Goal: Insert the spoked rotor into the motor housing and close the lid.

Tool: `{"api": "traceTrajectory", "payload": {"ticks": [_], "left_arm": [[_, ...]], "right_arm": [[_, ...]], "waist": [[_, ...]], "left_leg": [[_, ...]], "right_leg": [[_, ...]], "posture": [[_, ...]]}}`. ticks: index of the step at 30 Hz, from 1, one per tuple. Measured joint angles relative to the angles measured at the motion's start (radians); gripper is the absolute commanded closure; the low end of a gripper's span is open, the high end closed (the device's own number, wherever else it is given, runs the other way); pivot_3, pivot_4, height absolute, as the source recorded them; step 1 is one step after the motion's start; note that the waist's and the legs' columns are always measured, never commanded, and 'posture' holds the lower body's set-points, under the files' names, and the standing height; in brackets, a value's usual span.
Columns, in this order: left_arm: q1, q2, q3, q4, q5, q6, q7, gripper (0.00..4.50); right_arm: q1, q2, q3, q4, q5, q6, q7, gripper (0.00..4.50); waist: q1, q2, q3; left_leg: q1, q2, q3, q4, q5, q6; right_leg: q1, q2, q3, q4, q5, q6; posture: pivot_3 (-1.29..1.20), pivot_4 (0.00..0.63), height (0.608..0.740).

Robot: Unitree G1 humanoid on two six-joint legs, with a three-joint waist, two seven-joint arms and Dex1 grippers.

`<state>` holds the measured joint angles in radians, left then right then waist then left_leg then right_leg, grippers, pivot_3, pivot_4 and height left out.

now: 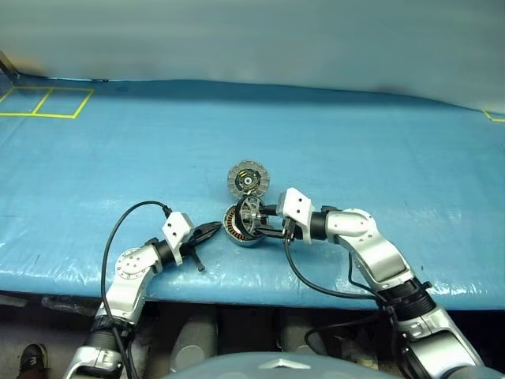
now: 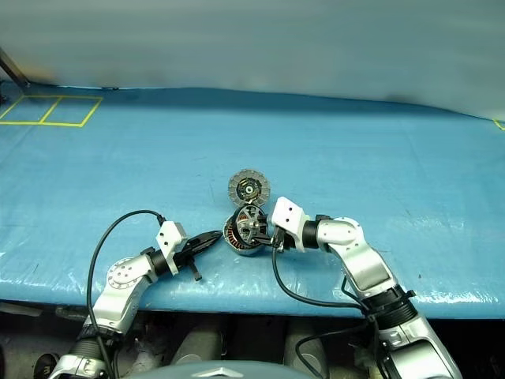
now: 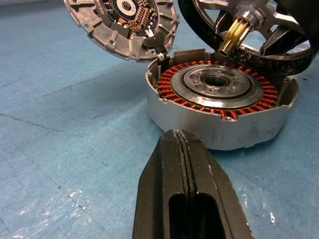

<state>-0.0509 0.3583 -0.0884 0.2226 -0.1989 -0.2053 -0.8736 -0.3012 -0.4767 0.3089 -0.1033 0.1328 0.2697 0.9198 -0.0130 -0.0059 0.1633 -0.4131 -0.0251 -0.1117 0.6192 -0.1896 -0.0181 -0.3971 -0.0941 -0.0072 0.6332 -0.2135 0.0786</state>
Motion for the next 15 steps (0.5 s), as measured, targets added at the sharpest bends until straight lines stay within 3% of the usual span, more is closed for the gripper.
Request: {"api": "traceTrajectory", "payload": {"ticks": [3, 15], "left_arm": [[0.003, 0.001, 0.0, 0.0, 0.001, -0.001, 0.002, 4.5], [0.005, 0.001, 0.001, 0.0, 0.0, -0.001, 0.007, 4.5]], "right_arm": [[-0.002, -0.004, 0.006, 0.013, -0.018, -0.002, -0.003, 1.31], [0.002, 0.032, -0.024, 0.024, 0.021, -0.048, -0.009, 1.31]], "waist": [[0.0, 0.0, 0.0], [-0.001, 0.0, 0.0]], "left_leg": [[0.0, 0.0, 0.0, 0.0, 0.0, 0.0], [0.0, 0.0, 0.0, 0.0, 0.0, 0.0]], "right_leg": [[0.0, 0.0, 0.0, 0.0, 0.0, 0.0], [0.0, 0.0, 0.0, 0.001, 0.0, 0.0]], "posture": [[0.0, 0.15, 0.74], [0.0, 0.15, 0.74]]}}
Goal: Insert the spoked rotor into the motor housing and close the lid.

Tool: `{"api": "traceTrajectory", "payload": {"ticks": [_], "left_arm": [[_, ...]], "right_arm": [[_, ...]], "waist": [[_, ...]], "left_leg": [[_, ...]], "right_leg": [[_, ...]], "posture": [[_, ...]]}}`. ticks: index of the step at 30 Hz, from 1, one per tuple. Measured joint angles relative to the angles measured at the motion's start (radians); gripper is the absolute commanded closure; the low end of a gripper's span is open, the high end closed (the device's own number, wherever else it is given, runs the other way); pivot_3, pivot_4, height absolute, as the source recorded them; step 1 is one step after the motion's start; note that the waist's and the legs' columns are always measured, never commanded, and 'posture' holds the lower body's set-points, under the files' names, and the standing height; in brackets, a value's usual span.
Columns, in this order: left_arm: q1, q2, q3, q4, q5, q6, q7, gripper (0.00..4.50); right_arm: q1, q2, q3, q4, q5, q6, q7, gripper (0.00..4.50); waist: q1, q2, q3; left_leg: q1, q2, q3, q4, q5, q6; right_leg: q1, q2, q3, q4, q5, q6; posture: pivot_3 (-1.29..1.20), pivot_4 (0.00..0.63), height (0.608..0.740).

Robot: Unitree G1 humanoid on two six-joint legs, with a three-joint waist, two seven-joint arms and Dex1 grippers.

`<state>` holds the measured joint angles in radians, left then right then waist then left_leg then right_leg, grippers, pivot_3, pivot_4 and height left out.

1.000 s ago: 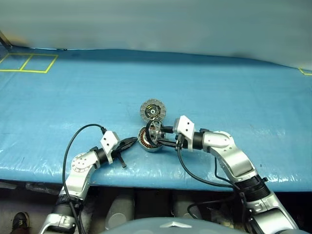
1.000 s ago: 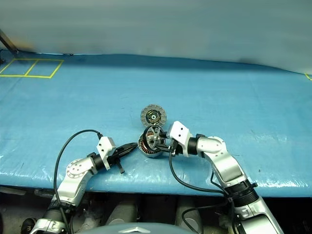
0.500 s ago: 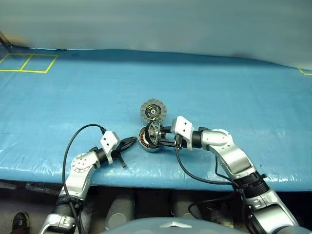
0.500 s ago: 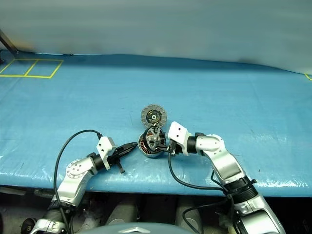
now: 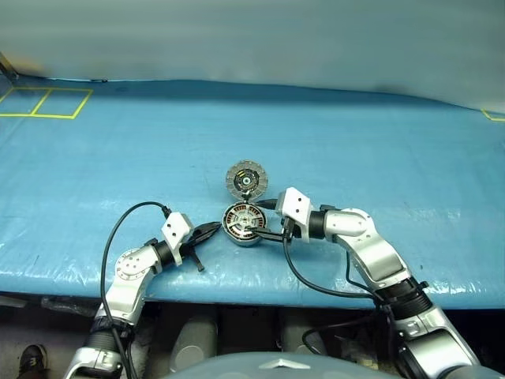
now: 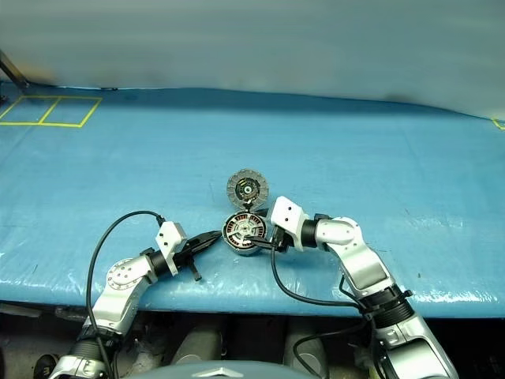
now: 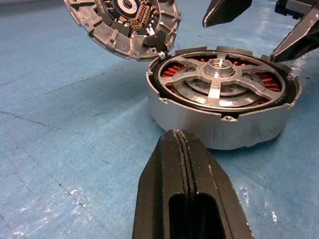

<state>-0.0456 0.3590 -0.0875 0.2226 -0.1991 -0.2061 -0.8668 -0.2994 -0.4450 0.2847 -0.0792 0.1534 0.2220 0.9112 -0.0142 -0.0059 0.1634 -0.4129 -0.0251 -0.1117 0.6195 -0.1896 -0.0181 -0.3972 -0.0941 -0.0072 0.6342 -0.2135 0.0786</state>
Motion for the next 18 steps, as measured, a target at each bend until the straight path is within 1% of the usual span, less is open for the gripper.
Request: {"api": "traceTrajectory", "payload": {"ticks": [1, 2, 3, 4, 7, 8, 10, 11, 15, 18], "left_arm": [[0.002, 0.0, 0.001, 0.0, 0.0, 0.0, 0.001, 4.5], [0.005, -0.001, 0.002, 0.0, -0.001, 0.0, 0.003, 4.5], [0.008, -0.001, 0.003, 0.0, -0.002, 0.0, 0.007, 4.5], [0.013, -0.001, 0.004, -0.002, -0.005, -0.001, 0.011, 4.5], [0.024, 0.0, 0.012, -0.007, -0.009, -0.004, 0.017, 4.5], [0.027, 0.0, 0.015, -0.007, -0.01, -0.005, 0.018, 4.5], [0.029, 0.0, 0.022, -0.008, -0.01, -0.006, 0.025, 4.5], [0.031, 0.0, 0.025, -0.008, -0.01, -0.007, 0.029, 4.5], [0.034, -0.002, 0.031, -0.009, -0.01, -0.011, 0.037, 4.5], [0.038, -0.002, 0.035, -0.009, -0.011, -0.016, 0.037, 4.5]], "right_arm": [[0.0, 0.009, -0.018, 0.0, 0.015, 0.0, -0.004, 1.31], [0.0, 0.01, -0.03, -0.001, 0.023, 0.001, -0.014, 1.72], [0.0, 0.009, -0.047, 0.0, 0.026, 0.005, -0.026, 1.92], [-0.001, 0.005, -0.063, 0.002, 0.025, 0.007, -0.04, 2.22], [-0.001, -0.034, -0.098, 0.003, 0.015, 0.014, -0.064, 3.3], [-0.001, -0.04, -0.109, 0.004, 0.012, 0.02, -0.071, 3.57], [-0.008, -0.054, -0.126, 0.028, -0.004, 0.03, -0.105, 4.26], [-0.02, -0.063, -0.132, 0.056, -0.024, 0.036, -0.127, 4.47], [-0.137, -0.046, -0.131, 0.232, -0.123, 0.045, -0.248, 4.47], [-0.218, -0.004, -0.124, 0.349, -0.159, 0.029, -0.286, 4.47]], "waist": [[0.0, 0.0, 0.0], [0.0, 0.0, 0.0], [0.0, 0.0, 0.0], [0.001, 0.0, 0.0], [0.002, 0.0, 0.0], [0.002, 0.0, 0.0], [0.0, 0.0, 0.0], [0.0, 0.0, 0.0], [-0.007, 0.0, 0.0], [-0.01, 0.0, 0.0]], "left_leg": [[0.0, 0.0, 0.0, 0.0, 0.0, 0.0], [0.0, 0.0, 0.0, 0.0, 0.0, 0.0], [0.0, 0.0, 0.0, 0.0, 0.0, 0.0], [0.0, 0.0, 0.0, 0.0, 0.0, 0.0], [0.0, 0.0, 0.0, 0.0, 0.0, 0.0], [0.0, 0.0, 0.0, 0.0, 0.0, 0.0], [0.0, 0.0, 0.0, 0.0, 0.0, 0.0], [0.0, 0.0, 0.001, 0.0, 0.0, 0.0], [0.001, 0.0, 0.003, 0.001, 0.0, 0.0], [0.002, 0.0, 0.002, 0.001, 0.0, 0.0]], "right_leg": [[0.0, 0.0, 0.0, 0.0, 0.0, 0.0], [0.0, 0.0, 0.0, 0.0, 0.0, 0.0], [0.0, 0.0, 0.0, 0.0, 0.0, 0.0], [0.0, 0.0, 0.0, 0.0, 0.0, 0.0], [0.0, 0.0, 0.0, 0.0, 0.0, 0.0], [0.0, 0.0, 0.0, 0.0, 0.0, 0.0], [0.0, 0.0, 0.0, 0.001, 0.0, 0.0], [0.0, 0.0, 0.001, 0.001, 0.0, 0.0], [-0.002, 0.0, 0.002, 0.006, -0.001, -0.001], [-0.003, 0.0, 0.002, 0.008, -0.001, -0.002]], "posture": [[0.0, 0.15, 0.74], [0.0, 0.15, 0.74], [0.0, 0.15, 0.74], [0.0, 0.15, 0.74], [0.0, 0.15, 0.74], [0.0, 0.15, 0.74], [0.0, 0.15, 0.74], [0.0, 0.15, 0.74], [0.0, 0.15, 0.74], [0.0, 0.15, 0.74]]}}
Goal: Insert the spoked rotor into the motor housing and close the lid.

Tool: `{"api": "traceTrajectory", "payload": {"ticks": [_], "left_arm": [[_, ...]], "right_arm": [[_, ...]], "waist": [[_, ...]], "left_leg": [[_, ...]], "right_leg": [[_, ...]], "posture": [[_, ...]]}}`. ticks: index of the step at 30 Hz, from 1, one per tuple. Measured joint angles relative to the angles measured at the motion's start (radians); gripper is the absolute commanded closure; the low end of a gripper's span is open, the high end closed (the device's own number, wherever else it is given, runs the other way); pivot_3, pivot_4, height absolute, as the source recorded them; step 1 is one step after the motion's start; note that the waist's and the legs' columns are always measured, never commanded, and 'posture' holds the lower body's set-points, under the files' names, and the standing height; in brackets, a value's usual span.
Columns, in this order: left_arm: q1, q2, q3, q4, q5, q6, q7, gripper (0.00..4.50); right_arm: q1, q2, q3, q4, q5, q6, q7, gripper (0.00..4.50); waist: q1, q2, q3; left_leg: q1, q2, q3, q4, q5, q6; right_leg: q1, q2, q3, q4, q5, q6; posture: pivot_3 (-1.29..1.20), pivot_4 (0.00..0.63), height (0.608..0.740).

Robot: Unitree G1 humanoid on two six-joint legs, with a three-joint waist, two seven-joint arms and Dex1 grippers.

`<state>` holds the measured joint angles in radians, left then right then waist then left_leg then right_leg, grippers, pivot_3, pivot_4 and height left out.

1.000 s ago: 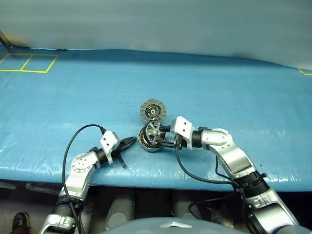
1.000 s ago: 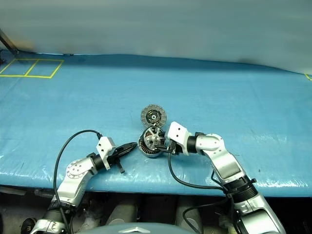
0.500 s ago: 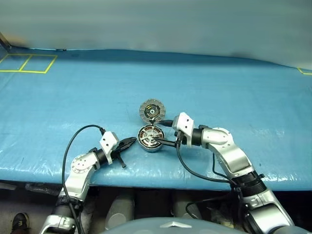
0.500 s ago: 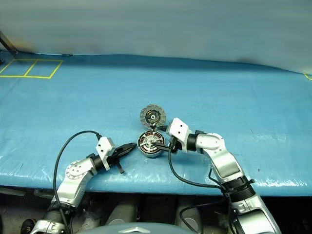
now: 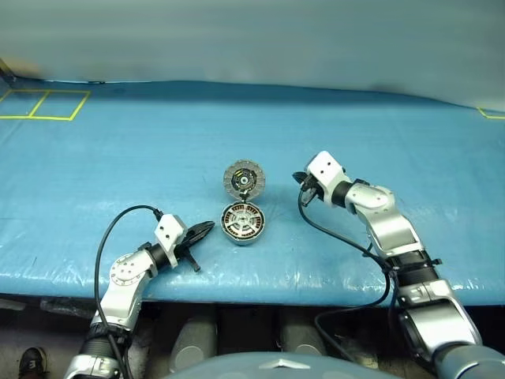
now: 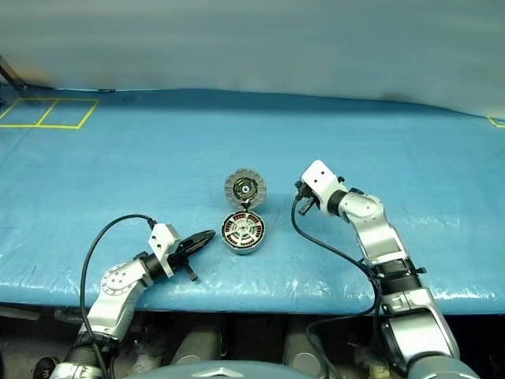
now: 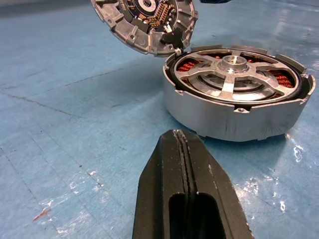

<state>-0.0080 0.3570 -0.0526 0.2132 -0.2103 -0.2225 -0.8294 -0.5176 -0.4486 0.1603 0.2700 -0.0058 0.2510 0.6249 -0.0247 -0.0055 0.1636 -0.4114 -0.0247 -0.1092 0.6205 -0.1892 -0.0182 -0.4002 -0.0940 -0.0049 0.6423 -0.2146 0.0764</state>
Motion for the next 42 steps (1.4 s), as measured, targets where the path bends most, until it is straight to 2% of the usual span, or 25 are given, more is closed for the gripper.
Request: {"api": "traceTrajectory", "payload": {"ticks": [4, 10, 14, 18, 24, 29, 34, 42], "left_arm": [[-0.005, -0.002, 0.001, -0.002, -0.003, -0.004, -0.001, 4.5], [-0.003, -0.001, 0.002, -0.002, -0.002, -0.005, 0.003, 4.5], [0.018, 0.0, 0.004, -0.01, -0.002, -0.005, 0.018, 4.5], [0.031, 0.005, 0.009, -0.02, -0.002, -0.006, 0.026, 4.5], [0.04, 0.007, 0.028, -0.024, 0.002, -0.007, 0.056, 4.5], [0.045, 0.009, 0.044, -0.024, 0.001, -0.005, 0.068, 4.5], [0.046, 0.013, 0.045, -0.024, 0.0, -0.003, 0.066, 4.5], [0.041, 0.018, 0.044, -0.024, -0.002, -0.001, 0.068, 4.5]], "right_arm": [[-0.175, 0.141, -0.002, 0.272, 0.048, -0.051, 0.066, 4.47], [-0.321, 0.22, -0.025, 0.477, 0.134, -0.114, 0.266, 4.47], [-0.328, 0.221, -0.025, 0.464, 0.162, -0.12, 0.385, 4.47], [-0.269, 0.203, -0.011, 0.347, 0.187, -0.111, 0.478, 4.47], [-0.078, 0.111, 0.056, 0.089, 0.178, -0.088, 0.55, 4.47], [0.054, 0.054, 0.119, -0.037, 0.112, -0.098, 0.515, 4.47], [0.088, 0.053, 0.144, -0.102, 0.062, -0.112, 0.436, 4.47], [0.123, 0.1, 0.087, -0.121, 0.08, -0.082, 0.275, 4.47]], "waist": [[-0.015, 0.001, 0.0], [-0.013, 0.002, 0.001], [-0.014, 0.003, 0.002], [-0.015, 0.004, 0.002], [-0.012, 0.004, 0.002], [-0.014, 0.004, 0.002], [-0.012, 0.004, 0.002], [-0.009, 0.003, 0.002]], "left_leg": [[0.001, 0.0, -0.001, -0.001, 0.0, 0.0], [0.0, 0.0, -0.002, -0.002, 0.0, 0.0], [0.0, 0.0, -0.002, -0.003, 0.0, 0.0], [0.0, 0.0, -0.002, -0.004, 0.0, 0.0], [0.0, 0.0, -0.002, -0.004, 0.0, 0.0], [0.0, 0.0, -0.002, -0.003, 0.001, -0.001], [0.002, 0.0, -0.002, -0.002, 0.001, -0.001], [0.001, 0.0, -0.002, -0.001, 0.001, -0.001]], "right_leg": [[0.0, 0.001, 0.0, 0.001, 0.001, 0.001], [0.0, 0.002, 0.0, 0.0, 0.006, 0.0], [-0.001, 0.002, 0.0, 0.0, 0.005, 0.0], [-0.002, 0.002, 0.0, 0.001, 0.005, 0.0], [-0.002, 0.002, 0.0, 0.001, 0.004, 0.001], [-0.002, 0.002, 0.0, 0.001, 0.001, 0.002], [0.0, 0.002, 0.0, 0.001, 0.0, -0.001], [0.0, 0.002, 0.0, 0.001, 0.0, 0.0]], "posture": [[0.0, 0.15, 0.74], [0.0, 0.15, 0.74], [0.0, 0.15, 0.74], [0.0, 0.15, 0.74], [0.0, 0.15, 0.74], [0.0, 0.15, 0.74], [0.0, 0.15, 0.74], [0.0, 0.15, 0.74]]}}
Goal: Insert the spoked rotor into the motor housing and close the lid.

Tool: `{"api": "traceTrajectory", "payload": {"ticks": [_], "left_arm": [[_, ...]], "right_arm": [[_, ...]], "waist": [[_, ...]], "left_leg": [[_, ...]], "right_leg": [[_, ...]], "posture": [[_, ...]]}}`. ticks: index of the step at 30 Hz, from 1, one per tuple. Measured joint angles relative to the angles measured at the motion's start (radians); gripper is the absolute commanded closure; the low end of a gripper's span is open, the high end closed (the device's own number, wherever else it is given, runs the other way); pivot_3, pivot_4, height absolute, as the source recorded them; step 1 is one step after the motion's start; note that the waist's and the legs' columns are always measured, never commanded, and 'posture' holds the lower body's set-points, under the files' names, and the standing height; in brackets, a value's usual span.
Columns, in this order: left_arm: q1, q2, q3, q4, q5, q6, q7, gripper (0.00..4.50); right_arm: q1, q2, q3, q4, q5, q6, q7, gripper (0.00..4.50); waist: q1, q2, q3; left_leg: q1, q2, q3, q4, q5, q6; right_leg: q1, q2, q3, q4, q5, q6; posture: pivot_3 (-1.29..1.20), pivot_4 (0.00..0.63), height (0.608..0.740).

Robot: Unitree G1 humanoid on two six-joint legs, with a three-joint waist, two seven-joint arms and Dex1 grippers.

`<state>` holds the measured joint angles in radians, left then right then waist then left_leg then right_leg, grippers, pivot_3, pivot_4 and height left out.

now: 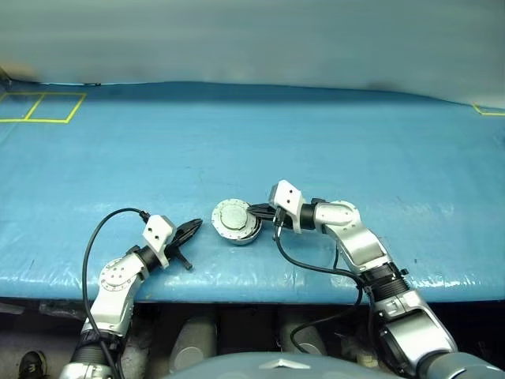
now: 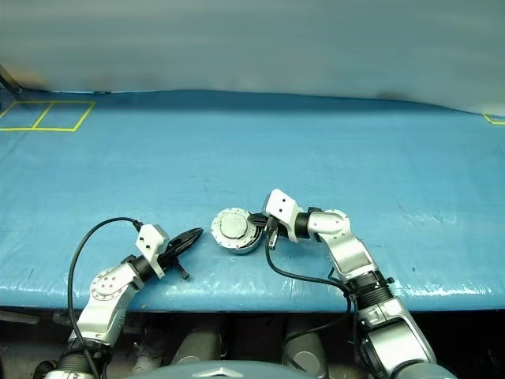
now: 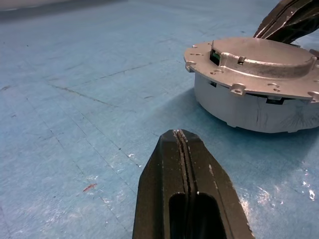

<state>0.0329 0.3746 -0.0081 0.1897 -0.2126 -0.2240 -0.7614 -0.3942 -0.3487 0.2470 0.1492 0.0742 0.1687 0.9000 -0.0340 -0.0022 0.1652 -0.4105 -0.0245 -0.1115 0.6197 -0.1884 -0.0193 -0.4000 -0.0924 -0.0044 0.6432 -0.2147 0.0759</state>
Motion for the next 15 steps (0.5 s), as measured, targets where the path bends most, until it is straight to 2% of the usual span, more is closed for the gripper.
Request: {"api": "traceTrajectory", "payload": {"ticks": [1, 4, 15], "left_arm": [[0.001, 0.0, 0.0, 0.0, 0.0, 0.0, 0.001, 4.5], [0.005, -0.012, -0.002, 0.0, 0.0, -0.001, 0.003, 4.5], [0.006, -0.032, -0.013, 0.0, 0.006, -0.004, 0.011, 4.5]], "right_arm": [[0.003, 0.007, -0.017, -0.008, 0.012, 0.005, -0.014, 4.47], [0.006, 0.041, -0.053, -0.051, 0.045, 0.005, -0.052, 3.9], [0.065, 0.089, 0.022, -0.157, 0.067, 0.019, -0.076, 0.35]], "waist": [[0.001, 0.0, 0.0], [0.0, 0.0, 0.0], [0.001, 0.0, 0.0]], "left_leg": [[0.0, 0.0, 0.0, 0.0, 0.0, 0.0], [-0.001, 0.0, 0.0, -0.001, 0.0, 0.0], [0.0, 0.0, -0.001, -0.002, 0.0, 0.0]], "right_leg": [[0.0, 0.0, 0.0, 0.0, 0.0, 0.0], [-0.001, 0.0, 0.0, 0.0, 0.0, 0.0], [-0.001, 0.0, 0.0, 0.0, 0.0, 0.0]], "posture": [[0.0, 0.15, 0.74], [0.0, 0.15, 0.74], [0.0, 0.15, 0.74]]}}
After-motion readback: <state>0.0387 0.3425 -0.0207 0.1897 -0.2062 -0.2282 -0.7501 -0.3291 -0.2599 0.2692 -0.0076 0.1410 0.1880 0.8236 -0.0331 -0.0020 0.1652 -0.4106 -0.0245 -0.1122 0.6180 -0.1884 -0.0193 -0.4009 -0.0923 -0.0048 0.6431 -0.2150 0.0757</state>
